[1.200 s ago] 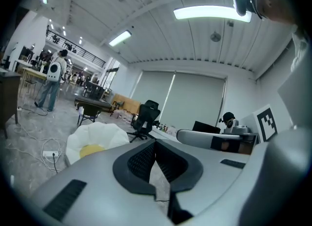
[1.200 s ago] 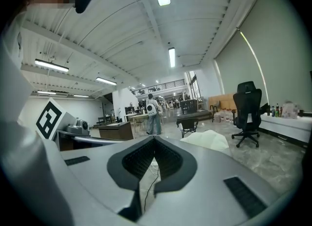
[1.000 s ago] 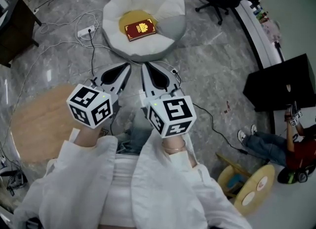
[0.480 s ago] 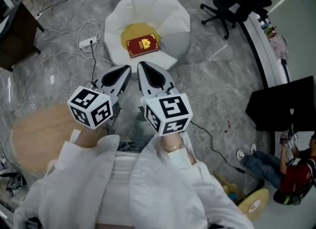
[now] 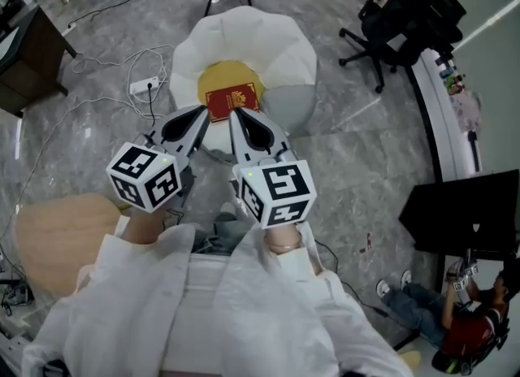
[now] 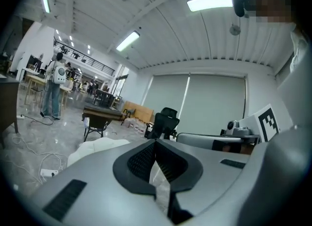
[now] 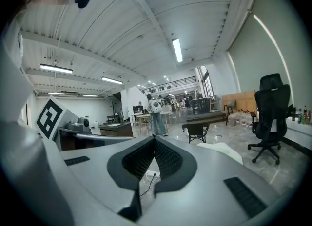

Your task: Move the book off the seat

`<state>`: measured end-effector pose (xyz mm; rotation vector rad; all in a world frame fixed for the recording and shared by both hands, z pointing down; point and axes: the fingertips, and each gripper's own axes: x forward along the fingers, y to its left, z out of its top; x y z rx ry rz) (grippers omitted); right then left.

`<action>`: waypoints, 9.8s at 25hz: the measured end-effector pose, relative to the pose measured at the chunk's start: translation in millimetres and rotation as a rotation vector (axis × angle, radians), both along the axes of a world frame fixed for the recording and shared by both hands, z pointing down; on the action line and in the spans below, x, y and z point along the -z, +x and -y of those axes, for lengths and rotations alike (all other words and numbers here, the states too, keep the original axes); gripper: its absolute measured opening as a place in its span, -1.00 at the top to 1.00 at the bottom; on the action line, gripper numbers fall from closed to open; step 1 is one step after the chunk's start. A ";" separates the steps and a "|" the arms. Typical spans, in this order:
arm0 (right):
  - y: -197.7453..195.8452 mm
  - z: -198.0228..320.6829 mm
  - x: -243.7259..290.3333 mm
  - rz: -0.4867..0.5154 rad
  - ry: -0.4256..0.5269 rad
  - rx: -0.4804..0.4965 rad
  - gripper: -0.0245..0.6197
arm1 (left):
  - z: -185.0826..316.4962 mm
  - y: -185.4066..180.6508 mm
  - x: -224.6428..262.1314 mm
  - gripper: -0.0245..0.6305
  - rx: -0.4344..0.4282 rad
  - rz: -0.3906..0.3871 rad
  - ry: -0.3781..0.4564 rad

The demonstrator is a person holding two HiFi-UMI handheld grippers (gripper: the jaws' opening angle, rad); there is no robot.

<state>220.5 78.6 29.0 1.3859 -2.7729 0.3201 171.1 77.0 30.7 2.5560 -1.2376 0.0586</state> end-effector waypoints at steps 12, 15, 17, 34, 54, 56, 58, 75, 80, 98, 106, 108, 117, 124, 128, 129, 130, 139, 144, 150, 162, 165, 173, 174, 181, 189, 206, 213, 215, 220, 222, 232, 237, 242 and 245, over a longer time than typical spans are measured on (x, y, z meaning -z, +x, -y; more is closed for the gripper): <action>-8.6 47.9 -13.9 -0.003 -0.019 0.041 0.89 | 47.0 5.8 -21.9 0.91 0.017 0.014 -0.041; -10.3 65.6 -14.9 -0.013 -0.021 0.027 0.89 | 66.9 3.2 -20.9 0.91 0.015 0.016 -0.039; -12.6 81.9 -11.3 -0.019 -0.014 0.015 0.89 | 82.6 -0.2 -17.5 0.91 0.010 0.022 -0.032; -42.3 241.3 18.1 -0.052 0.017 -0.077 0.89 | 241.7 -33.4 12.3 0.91 -0.073 0.034 0.005; -59.8 317.3 15.7 -0.056 -0.006 -0.118 0.89 | 320.0 -49.0 18.6 0.91 -0.123 -0.016 0.016; -57.8 319.9 15.2 -0.054 -0.010 -0.111 0.89 | 322.7 -45.8 19.1 0.91 -0.119 -0.013 0.015; -56.1 323.8 15.8 -0.054 -0.012 -0.104 0.89 | 326.6 -42.6 20.3 0.91 -0.116 -0.009 0.014; -35.5 342.8 26.2 -0.052 0.001 -0.052 0.89 | 338.2 -26.7 29.4 0.91 -0.062 -0.012 0.013; -36.0 343.8 21.6 -0.049 -0.007 -0.033 0.89 | 337.5 -28.1 24.6 0.91 -0.045 -0.009 -0.002; -38.9 374.8 -50.5 -0.048 -0.143 -0.020 0.89 | 367.1 -42.3 -43.0 0.91 -0.014 -0.020 -0.125; -45.1 396.1 -125.3 -0.093 -0.215 -0.009 0.89 | 393.7 -55.8 -108.0 0.91 0.011 -0.032 -0.197; -47.3 402.6 -146.4 -0.117 -0.222 -0.011 0.89 | 401.1 -58.3 -129.0 0.91 0.008 -0.017 -0.212; -80.1 433.3 -250.5 -0.130 -0.303 0.019 0.89 | 438.0 -84.0 -236.8 0.91 0.022 -0.056 -0.315; -95.8 459.6 -340.1 -0.152 -0.343 0.022 0.89 | 455.5 -98.0 -329.4 0.91 0.026 -0.083 -0.369; -105.4 471.0 -386.4 -0.153 -0.371 0.021 0.89 | 458.8 -103.7 -388.0 0.91 0.035 -0.088 -0.414; -107.3 473.0 -397.6 -0.150 -0.376 0.021 0.89 | 461.5 -105.9 -401.9 0.91 0.042 -0.090 -0.419; -109.0 474.3 -409.2 -0.151 -0.381 0.021 0.89 | 464.4 -108.1 -415.3 0.91 0.050 -0.093 -0.423; -111.2 482.7 -502.3 -0.184 -0.412 -0.011 0.89 | 481.8 -114.2 -500.7 0.91 0.068 -0.097 -0.433; -114.1 485.0 -538.3 -0.191 -0.431 -0.019 0.89 | 477.9 -120.9 -542.1 0.91 0.063 -0.080 -0.452; -119.6 479.3 -590.1 -0.211 -0.456 0.001 0.89 | 470.5 -121.6 -589.3 0.91 0.069 -0.071 -0.491; -125.8 465.6 -655.1 -0.204 -0.522 0.029 0.89 | 462.9 -117.9 -655.9 0.91 0.026 -0.074 -0.511; -130.1 463.2 -667.6 -0.197 -0.549 0.041 0.89 | 462.1 -119.2 -669.2 0.91 0.030 -0.104 -0.523; -134.7 466.1 -688.5 -0.211 -0.600 0.064 0.89 | 460.0 -112.1 -692.5 0.91 -0.025 -0.190 -0.595; -135.3 466.4 -689.1 -0.205 -0.607 0.066 0.89 | 461.3 -113.2 -695.3 0.90 -0.023 -0.193 -0.602; -138.7 465.2 -694.7 -0.174 -0.650 0.084 0.89 | 463.1 -114.7 -719.2 0.58 -0.042 -0.229 -0.672; -135.6 467.1 -701.8 -0.124 -0.694 0.069 0.89 | 461.8 -121.0 -735.4 0.22 -0.052 -0.303 -0.726; -135.7 468.5 -709.8 -0.080 -0.729 0.070 0.89 | 451.0 -150.3 -796.7 -0.15 0.050 -0.320 -0.891; -129.3 464.1 -718.9 -0.085 -0.742 0.063 0.89 | 444.4 -129.6 -812.0 -0.15 -0.021 -0.378 -0.940; -127.6 463.3 -720.7 -0.088 -0.742 0.060 0.89 | 443.8 -129.9 -817.5 -0.15 -0.020 -0.374 -0.947; -123.4 462.2 -723.9 -0.091 -0.739 0.055 0.89 | 445.3 -128.8 -823.5 -0.15 -0.031 -0.387 -0.964; -122.9 460.3 -725.3 -0.086 -0.743 0.051 0.89 | 445.5 -128.9 -825.6 -0.16 -0.038 -0.396 -0.971; -124.3 452.7 -726.1 -0.078 -0.739 0.059 0.89 | 448.5 -128.3 -831.8 -0.20 -0.057 -0.432 -0.992; -125.1 456.5 -722.8 -0.062 -0.725 0.063 0.89 | 451.1 -123.8 -827.2 -0.21 -0.062 -0.415 -0.993; -124.5 449.3 -724.8 -0.059 -0.731 0.058 0.89 | 446.6 -125.0 -822.1 -0.20 -0.073 -0.520 -1.029; -127.8 444.5 -728.5 -0.064 -0.733 0.068 0.89 | 444.9 -113.9 -810.6 -0.20 -0.143 -0.628 -1.011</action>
